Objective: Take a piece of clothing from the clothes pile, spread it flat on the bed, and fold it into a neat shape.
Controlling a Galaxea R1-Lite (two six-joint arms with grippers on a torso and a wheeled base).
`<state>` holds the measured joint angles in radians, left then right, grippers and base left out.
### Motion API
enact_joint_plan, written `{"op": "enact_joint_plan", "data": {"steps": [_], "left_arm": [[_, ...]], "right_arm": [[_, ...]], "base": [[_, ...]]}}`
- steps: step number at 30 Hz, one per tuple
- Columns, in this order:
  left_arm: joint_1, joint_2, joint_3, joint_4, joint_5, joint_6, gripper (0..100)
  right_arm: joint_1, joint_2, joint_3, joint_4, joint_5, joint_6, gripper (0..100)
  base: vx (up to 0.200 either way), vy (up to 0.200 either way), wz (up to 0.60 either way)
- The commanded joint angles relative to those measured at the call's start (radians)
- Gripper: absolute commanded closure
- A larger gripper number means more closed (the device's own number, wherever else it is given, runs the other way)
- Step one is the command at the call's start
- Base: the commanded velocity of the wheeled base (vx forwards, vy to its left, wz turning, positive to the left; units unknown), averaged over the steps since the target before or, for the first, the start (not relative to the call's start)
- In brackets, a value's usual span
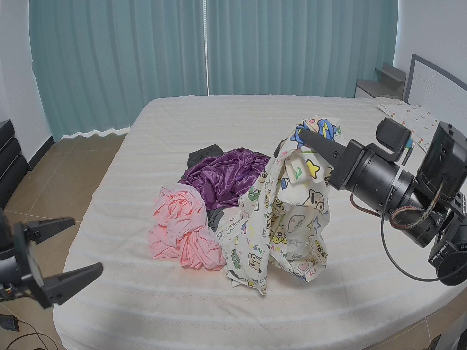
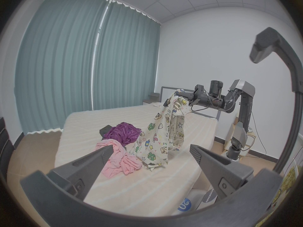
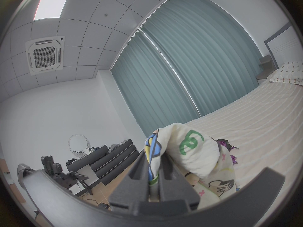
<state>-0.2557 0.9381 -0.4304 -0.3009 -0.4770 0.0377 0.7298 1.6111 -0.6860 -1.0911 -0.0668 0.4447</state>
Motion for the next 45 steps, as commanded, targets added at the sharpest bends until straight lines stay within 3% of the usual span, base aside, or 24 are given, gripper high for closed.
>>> {"op": "enact_joint_plan", "data": {"steps": [1, 4, 5, 6, 13, 16, 18, 22, 24, 27, 36, 39, 45], "left_arm": [[-0.402, 0.936, -0.051, -0.685, 0.204, -0.18, 0], [-0.428, 0.969, -0.06, -0.751, 0.242, -0.226, 0], [-0.487, 1.021, -0.065, -0.863, 0.304, -0.311, 0], [-0.513, 1.039, -0.067, -0.894, 0.325, -0.331, 0], [-0.593, 1.073, -0.11, -0.914, 0.414, -0.337, 0], [-0.609, 1.104, -0.172, -0.916, 0.486, -0.338, 0], [-0.609, 1.119, -0.192, -0.916, 0.508, -0.338, 0], [-0.605, 1.199, -0.272, -0.932, 0.64, -0.343, 0], [-0.603, 1.208, -0.278, -0.936, 0.65, -0.343, 0], [-0.586, 1.245, -0.306, -0.983, 0.749, -0.343, 0], [-0.554, 1.252, -0.318, -1.064, 0.831, -0.335, 0], [-0.52, 1.291, -0.35, -1.071, 0.905, -0.308, 0], [-0.51, 1.371, -0.355, -1.087, 0.919, -0.28, 0]], "right_arm": [[0.005, 0.098, -0.101, -0.012, -0.05, 0.003, 100], [0.007, 0.096, -0.101, -0.013, -0.053, 0.002, 100], [0.007, 0.095, -0.098, -0.01, -0.054, 0.002, 100], [0.005, 0.098, -0.095, -0.01, -0.054, 0.002, 100], [0.003, 0.096, -0.089, -0.003, -0.054, 0.002, 100], [0.002, 0.102, -0.092, -0.001, -0.056, 0.003, 100], [0.002, 0.102, -0.09, -0.001, -0.056, 0.002, 100], [0.002, 0.102, -0.083, -0.003, -0.056, 0.003, 100], [0.002, 0.102, -0.083, -0.003, -0.056, 0.003, 100], [-0.006, 0.102, -0.079, -0.003, -0.056, 0.002, 100], [-0.009, 0.104, -0.07, -0.003, -0.054, 0.002, 100], [-0.007, 0.104, -0.072, -0.003, -0.054, 0.002, 100], [-0.007, 0.093, -0.073, -0.012, -0.056, 0.002, 100]], "base": [[0.0, 0.0, 0.0], [0.0, 0.0, 0.0], [0.0, 0.0, 0.0], [0.0, 0.0, 0.0], [0.0, 0.0, 0.0], [0.0, 0.0, 0.0], [0.0, 0.0, 0.0], [0.0, 0.0, 0.0], [0.0, 0.0, 0.0], [0.0, 0.0, 0.0], [0.0, 0.0, 0.0], [0.0, 0.0, 0.0], [0.0, 0.0, 0.0]]}}
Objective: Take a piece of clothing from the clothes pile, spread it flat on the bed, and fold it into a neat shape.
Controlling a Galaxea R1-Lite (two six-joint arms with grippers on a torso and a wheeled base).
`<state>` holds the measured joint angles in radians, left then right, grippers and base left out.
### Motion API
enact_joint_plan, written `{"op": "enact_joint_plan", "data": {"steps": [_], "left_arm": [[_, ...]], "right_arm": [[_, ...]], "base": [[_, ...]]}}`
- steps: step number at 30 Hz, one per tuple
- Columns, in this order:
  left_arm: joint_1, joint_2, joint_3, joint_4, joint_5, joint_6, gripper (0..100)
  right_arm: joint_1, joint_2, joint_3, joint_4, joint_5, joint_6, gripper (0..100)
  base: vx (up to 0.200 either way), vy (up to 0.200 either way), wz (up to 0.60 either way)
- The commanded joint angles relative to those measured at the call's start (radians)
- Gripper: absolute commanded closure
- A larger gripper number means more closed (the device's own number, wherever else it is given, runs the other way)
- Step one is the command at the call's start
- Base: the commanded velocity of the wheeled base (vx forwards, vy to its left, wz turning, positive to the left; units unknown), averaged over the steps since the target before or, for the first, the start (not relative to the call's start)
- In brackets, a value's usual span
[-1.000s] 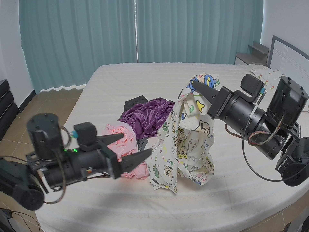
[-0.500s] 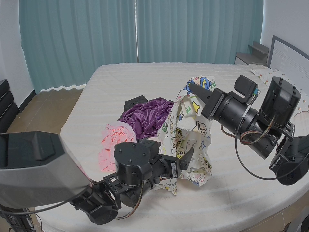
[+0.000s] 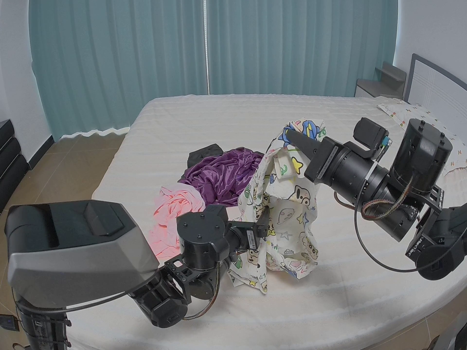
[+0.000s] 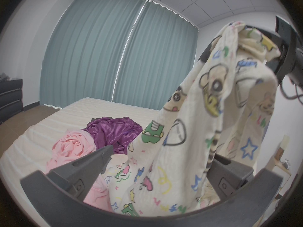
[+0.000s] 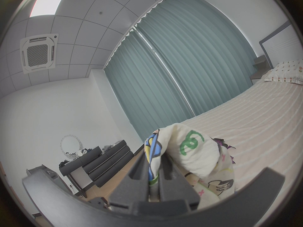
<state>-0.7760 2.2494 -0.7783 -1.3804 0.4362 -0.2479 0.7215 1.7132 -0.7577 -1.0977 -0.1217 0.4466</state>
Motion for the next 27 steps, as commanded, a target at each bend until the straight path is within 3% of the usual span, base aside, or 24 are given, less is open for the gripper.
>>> {"op": "enact_joint_plan", "data": {"steps": [1, 25, 26, 27], "left_arm": [[0.011, 0.072, -0.007, -0.012, 0.006, 0.006, 0], [0.015, 0.239, 0.034, -0.129, 0.012, -0.044, 0], [0.017, 0.251, 0.034, -0.146, 0.012, -0.054, 100], [0.017, 0.251, 0.034, -0.147, 0.012, -0.056, 100]], "right_arm": [[0.001, -0.015, -0.006, -0.005, -0.001, 0.0, 100], [-0.005, -0.044, -0.02, -0.005, -0.003, -0.011, 100], [-0.014, -0.043, -0.02, -0.005, -0.003, -0.011, 100], [-0.014, -0.041, -0.019, -0.005, -0.003, -0.011, 100]], "base": [[0.0, 0.0, 0.0], [0.0, 0.0, 0.0], [0.0, 0.0, 0.0], [0.0, 0.0, 0.0]]}}
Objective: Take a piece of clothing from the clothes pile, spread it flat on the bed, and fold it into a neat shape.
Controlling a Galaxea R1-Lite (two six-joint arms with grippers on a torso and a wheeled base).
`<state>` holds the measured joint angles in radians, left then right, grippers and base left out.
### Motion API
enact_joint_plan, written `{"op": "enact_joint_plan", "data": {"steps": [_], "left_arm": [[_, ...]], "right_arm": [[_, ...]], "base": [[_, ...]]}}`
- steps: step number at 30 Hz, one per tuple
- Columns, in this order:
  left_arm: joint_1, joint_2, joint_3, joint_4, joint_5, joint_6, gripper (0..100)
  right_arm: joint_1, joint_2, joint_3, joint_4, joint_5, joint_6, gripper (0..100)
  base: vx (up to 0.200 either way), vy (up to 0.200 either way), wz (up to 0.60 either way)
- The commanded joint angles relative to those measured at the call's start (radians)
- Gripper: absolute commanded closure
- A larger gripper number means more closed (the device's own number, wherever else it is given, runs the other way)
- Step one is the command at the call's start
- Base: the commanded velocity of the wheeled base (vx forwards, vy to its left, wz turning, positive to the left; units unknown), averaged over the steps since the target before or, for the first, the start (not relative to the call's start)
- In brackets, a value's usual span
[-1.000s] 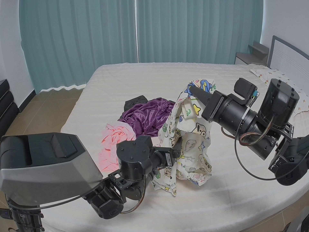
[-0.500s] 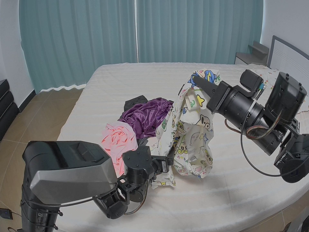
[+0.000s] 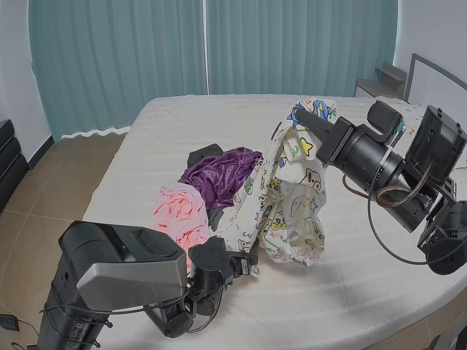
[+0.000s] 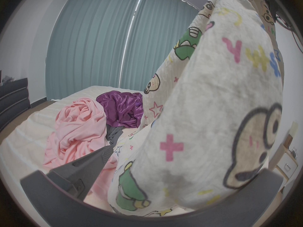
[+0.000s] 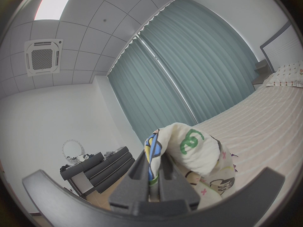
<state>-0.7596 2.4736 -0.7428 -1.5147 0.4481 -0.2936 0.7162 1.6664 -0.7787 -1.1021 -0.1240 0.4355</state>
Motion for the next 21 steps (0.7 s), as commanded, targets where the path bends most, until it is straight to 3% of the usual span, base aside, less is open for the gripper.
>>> {"op": "enact_joint_plan", "data": {"steps": [1, 8, 12, 19, 21], "left_arm": [[0.0, 0.031, 0.011, -0.027, 0.0, -0.019, 100], [0.006, -0.016, 0.183, -0.056, -0.035, -0.035, 100], [0.052, -0.157, 0.249, -0.056, -0.042, -0.107, 100], [0.111, -0.309, 0.307, -0.056, -0.048, -0.101, 100], [0.16, -0.413, 0.318, -0.05, -0.095, -0.064, 100]], "right_arm": [[-0.021, 0.007, 0.007, -0.001, 0.0, 0.002, 100], [-0.101, 0.01, 0.061, -0.001, 0.004, 0.006, 100], [-0.152, 0.004, 0.13, -0.002, 0.011, 0.011, 100], [-0.218, 0.015, 0.202, -0.002, 0.009, 0.012, 100], [-0.267, 0.038, 0.202, -0.004, 0.0, 0.011, 100]], "base": [[0.0, 0.0, 0.0], [0.0, 0.0, 0.0], [0.0, 0.0, 0.0], [0.0, 0.0, 0.0], [0.0, 0.0, 0.0]]}}
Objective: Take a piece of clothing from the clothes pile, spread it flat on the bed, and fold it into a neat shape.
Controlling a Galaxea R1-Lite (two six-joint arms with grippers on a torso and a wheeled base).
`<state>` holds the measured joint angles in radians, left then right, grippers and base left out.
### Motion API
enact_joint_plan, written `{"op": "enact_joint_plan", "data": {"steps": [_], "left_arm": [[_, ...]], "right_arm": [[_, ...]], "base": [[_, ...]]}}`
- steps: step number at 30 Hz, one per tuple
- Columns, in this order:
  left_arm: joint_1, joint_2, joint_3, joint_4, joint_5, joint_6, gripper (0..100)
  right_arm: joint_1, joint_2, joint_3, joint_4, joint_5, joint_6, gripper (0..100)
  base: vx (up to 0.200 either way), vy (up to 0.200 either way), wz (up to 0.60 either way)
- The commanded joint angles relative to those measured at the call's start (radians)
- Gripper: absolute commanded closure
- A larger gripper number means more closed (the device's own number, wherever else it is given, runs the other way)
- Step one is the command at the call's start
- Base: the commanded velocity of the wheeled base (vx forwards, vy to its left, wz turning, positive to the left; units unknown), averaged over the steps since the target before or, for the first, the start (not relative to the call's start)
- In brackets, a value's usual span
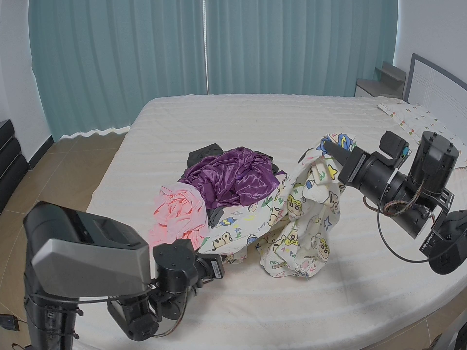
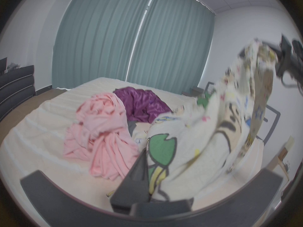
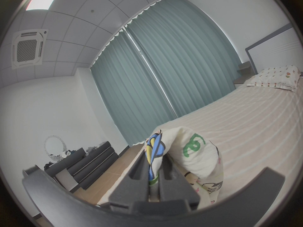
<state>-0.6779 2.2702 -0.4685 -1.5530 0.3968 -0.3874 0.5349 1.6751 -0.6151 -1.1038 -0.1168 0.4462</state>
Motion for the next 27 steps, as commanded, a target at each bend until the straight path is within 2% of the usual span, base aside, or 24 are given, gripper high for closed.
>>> {"op": "enact_joint_plan", "data": {"steps": [1, 4, 7, 11, 13, 14, 17, 21, 26, 27], "left_arm": [[0.093, -0.23, 0.042, -0.009, -0.056, 0.044, 100], [0.162, -0.324, -0.01, 0.045, -0.067, 0.108, 100], [0.185, -0.376, -0.068, 0.1, -0.065, 0.128, 100], [0.201, -0.511, -0.216, 0.295, -0.065, 0.136, 100], [0.199, -0.563, -0.289, 0.398, -0.064, 0.136, 100], [0.199, -0.563, -0.289, 0.398, -0.064, 0.136, 100], [0.199, -0.653, -0.391, 0.571, -0.062, 0.134, 100], [0.193, -0.709, -0.384, 0.656, -0.064, 0.128, 100], [0.19, -0.702, -0.26, 0.654, -0.065, 0.104, 100], [0.182, -0.701, -0.197, 0.649, -0.065, 0.068, 100]], "right_arm": [[-0.095, 0.032, 0.035, -0.002, -0.009, -0.001, 100], [-0.135, 0.029, 0.014, -0.027, -0.011, -0.004, 100], [-0.142, 0.026, -0.015, -0.051, -0.035, -0.006, 100], [-0.141, 0.017, -0.091, -0.096, -0.093, -0.009, 100], [-0.136, -0.003, -0.123, -0.102, -0.099, -0.014, 100], [-0.136, -0.003, -0.123, -0.102, -0.099, -0.014, 100], [-0.125, -0.067, -0.163, -0.082, -0.096, -0.034, 100], [-0.116, -0.123, -0.152, -0.057, -0.086, -0.057, 100], [-0.075, -0.121, -0.063, -0.057, -0.095, -0.055, 100], [-0.053, -0.118, -0.009, -0.065, -0.092, -0.052, 100]], "base": [[0.0, 0.0, 0.0], [0.0, 0.0, 0.0], [0.0, 0.0, 0.0], [0.0, 0.0, 0.0], [0.0, 0.0, 0.0], [0.0, 0.0, 0.0], [0.0, 0.0, 0.0], [0.0, 0.0, 0.0], [0.0, 0.0, 0.0], [0.0, 0.0, 0.0]]}}
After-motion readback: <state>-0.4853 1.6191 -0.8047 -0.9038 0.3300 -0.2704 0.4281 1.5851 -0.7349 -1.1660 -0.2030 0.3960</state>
